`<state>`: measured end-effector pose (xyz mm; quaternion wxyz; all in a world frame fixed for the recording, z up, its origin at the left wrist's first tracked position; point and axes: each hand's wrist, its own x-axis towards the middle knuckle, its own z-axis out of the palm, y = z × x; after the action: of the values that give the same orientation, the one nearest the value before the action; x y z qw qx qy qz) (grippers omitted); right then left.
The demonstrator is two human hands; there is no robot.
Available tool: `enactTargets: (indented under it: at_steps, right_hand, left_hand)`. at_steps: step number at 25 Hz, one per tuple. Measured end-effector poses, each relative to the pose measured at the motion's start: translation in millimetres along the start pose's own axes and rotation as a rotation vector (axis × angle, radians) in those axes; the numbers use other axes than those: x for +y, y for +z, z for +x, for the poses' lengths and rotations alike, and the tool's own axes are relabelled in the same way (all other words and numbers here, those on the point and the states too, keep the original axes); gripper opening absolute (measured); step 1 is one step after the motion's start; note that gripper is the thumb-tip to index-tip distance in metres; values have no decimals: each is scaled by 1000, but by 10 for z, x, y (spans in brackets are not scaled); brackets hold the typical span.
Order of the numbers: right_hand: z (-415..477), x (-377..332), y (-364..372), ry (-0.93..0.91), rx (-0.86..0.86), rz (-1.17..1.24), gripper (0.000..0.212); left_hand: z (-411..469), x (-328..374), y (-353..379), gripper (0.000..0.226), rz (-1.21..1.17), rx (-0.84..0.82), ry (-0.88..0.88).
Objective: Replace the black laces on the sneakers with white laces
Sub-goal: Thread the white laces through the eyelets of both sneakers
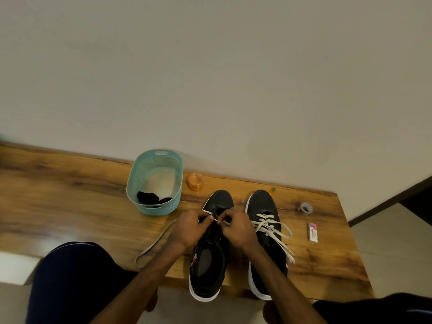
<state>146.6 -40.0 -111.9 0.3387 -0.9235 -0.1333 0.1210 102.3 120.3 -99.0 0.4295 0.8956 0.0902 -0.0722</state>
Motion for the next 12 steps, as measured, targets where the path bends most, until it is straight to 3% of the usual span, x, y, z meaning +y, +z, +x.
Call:
enactTargets:
  at_steps: [8, 12]
  right_hand:
    - [7, 85, 44, -52, -25, 15, 4]
    - [-17, 91, 103, -70, -28, 16, 5]
  left_hand:
    - [-4, 10, -32, 22, -140, -43, -75]
    - [15, 17, -28, 19, -72, -53, -68]
